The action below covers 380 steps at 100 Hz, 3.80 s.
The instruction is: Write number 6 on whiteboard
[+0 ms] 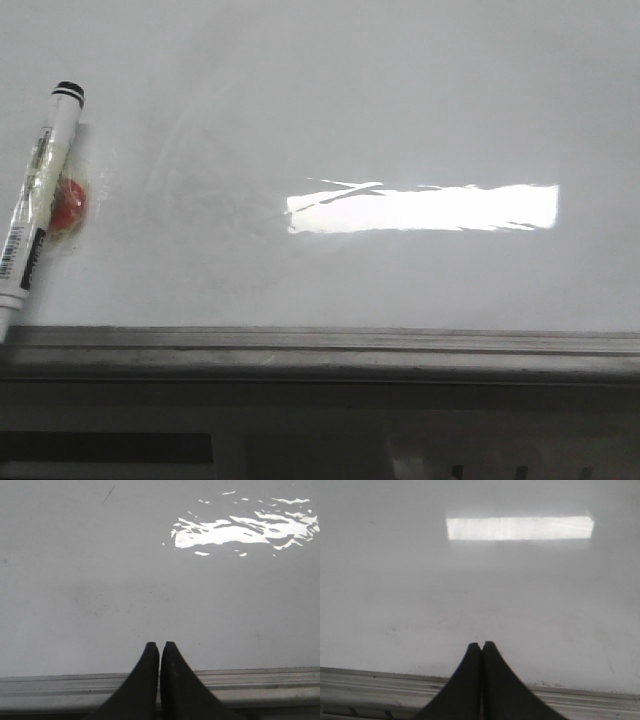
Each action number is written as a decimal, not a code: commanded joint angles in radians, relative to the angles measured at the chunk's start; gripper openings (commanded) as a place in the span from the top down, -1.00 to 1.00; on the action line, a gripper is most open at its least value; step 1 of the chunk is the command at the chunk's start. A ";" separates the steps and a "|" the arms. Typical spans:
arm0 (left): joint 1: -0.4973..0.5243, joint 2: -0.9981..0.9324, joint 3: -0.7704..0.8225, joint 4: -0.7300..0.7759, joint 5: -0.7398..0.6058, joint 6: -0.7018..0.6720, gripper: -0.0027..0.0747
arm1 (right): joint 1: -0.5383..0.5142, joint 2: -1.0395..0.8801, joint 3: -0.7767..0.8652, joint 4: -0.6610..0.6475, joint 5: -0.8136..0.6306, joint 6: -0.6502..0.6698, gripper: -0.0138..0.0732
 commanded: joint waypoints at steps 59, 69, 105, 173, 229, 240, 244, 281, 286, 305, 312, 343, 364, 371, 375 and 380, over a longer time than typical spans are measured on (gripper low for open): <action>0.002 -0.030 0.022 -0.009 -0.071 -0.006 0.98 | -0.007 -0.016 0.014 -0.011 -0.020 -0.007 0.83; 0.002 -0.030 0.022 -0.009 -0.071 -0.006 0.98 | -0.007 -0.016 0.014 -0.011 -0.020 -0.007 0.83; 0.002 -0.030 0.022 0.072 -0.073 -0.002 0.98 | -0.007 -0.016 0.014 -0.011 -0.020 -0.007 0.83; 0.002 -0.030 0.022 0.063 -0.254 -0.002 0.98 | -0.007 -0.016 0.014 0.004 -0.217 -0.007 0.83; 0.002 -0.030 0.022 0.063 -0.484 -0.002 0.98 | -0.007 -0.016 0.014 0.109 -0.329 -0.005 0.83; 0.002 -0.030 0.022 0.063 -0.549 -0.002 0.98 | -0.007 -0.016 0.014 0.134 -0.317 -0.005 0.83; 0.002 -0.030 0.022 0.061 -0.579 -0.002 0.98 | -0.007 -0.014 0.014 0.134 -0.309 -0.005 0.83; 0.002 -0.030 -0.008 0.030 -0.635 -0.055 0.98 | -0.007 0.125 -0.045 0.146 -0.233 -0.005 0.83; 0.002 -0.028 -0.042 0.030 -0.534 -0.055 0.98 | -0.007 0.154 -0.061 0.171 -0.226 -0.005 0.83; 0.000 0.034 -0.202 -0.025 -0.238 -0.055 0.98 | -0.005 0.281 -0.155 0.177 -0.165 -0.005 0.83; 0.000 0.057 -0.246 -0.075 -0.224 -0.055 0.98 | -0.005 0.320 -0.196 0.177 -0.133 -0.005 0.83; 0.000 0.141 -0.310 -0.137 -0.085 -0.047 0.33 | -0.003 0.344 -0.235 0.177 -0.194 -0.005 0.83; 0.000 0.151 -0.278 -0.226 -0.222 -0.051 -0.29 | -0.003 0.344 -0.235 0.177 -0.198 -0.005 0.83; 0.000 0.156 -0.274 -0.237 -0.263 -0.049 -0.26 | -0.003 0.344 -0.235 0.177 -0.198 -0.005 0.83; 0.000 0.161 -0.276 -0.211 -0.263 -0.037 -0.25 | -0.003 0.344 -0.235 0.177 -0.198 -0.005 0.83; 0.000 0.167 -0.282 -0.183 -0.252 -0.009 -0.25 | -0.003 0.344 -0.235 0.177 -0.198 -0.005 0.83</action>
